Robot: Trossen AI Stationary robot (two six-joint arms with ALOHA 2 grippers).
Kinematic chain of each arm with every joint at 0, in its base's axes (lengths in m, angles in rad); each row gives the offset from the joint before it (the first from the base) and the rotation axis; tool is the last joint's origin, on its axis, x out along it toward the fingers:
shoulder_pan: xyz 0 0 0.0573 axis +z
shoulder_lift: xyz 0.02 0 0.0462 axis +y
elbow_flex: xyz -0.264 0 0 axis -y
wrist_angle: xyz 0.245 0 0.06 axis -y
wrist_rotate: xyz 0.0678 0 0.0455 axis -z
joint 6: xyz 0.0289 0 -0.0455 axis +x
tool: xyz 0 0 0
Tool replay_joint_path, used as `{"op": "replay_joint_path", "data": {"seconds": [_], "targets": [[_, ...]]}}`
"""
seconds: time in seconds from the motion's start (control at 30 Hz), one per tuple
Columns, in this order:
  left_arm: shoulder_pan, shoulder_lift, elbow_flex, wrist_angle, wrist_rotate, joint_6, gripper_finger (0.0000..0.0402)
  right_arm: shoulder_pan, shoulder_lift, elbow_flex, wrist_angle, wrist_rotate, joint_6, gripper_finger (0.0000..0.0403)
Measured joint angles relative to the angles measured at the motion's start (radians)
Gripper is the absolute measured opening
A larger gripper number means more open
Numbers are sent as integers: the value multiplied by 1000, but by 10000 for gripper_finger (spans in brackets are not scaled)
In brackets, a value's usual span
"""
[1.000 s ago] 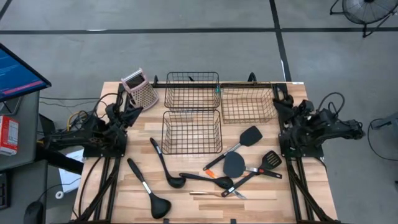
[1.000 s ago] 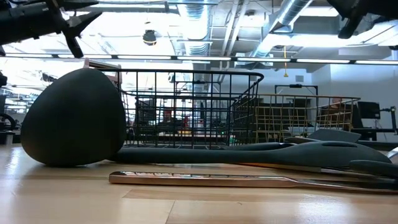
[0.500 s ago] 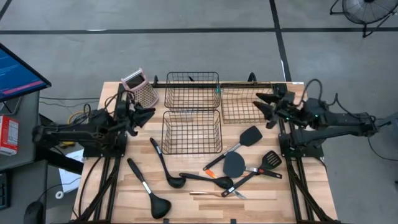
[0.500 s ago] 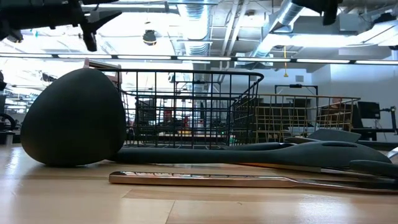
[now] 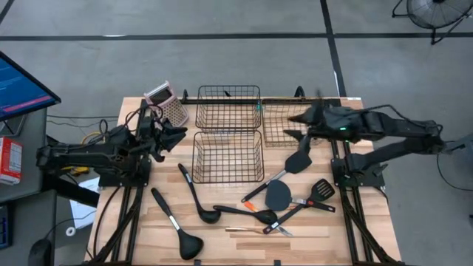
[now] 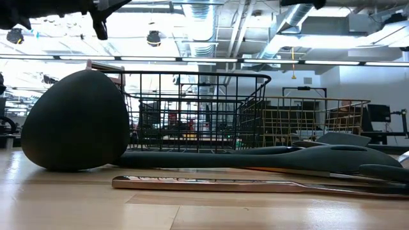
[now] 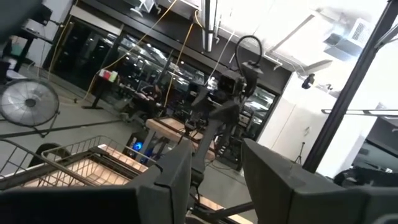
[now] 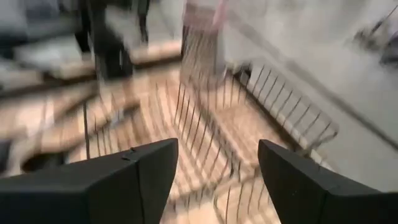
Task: Pick & Place Kitchen Items
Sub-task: Put the spatula into the top right wire basket
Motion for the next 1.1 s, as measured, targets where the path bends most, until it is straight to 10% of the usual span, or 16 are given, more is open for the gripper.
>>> {"op": "replay_joint_path", "data": {"seconds": [0.5, 1.1], "targets": [[0, 19, 0, -4, -2, 0, 131, 19, 387, 141, -858, -308, 334, 225], [0, 24, 0, -4, -2, 33, 169, 412, 390, -200, -509, -599, 739, 225]]}}
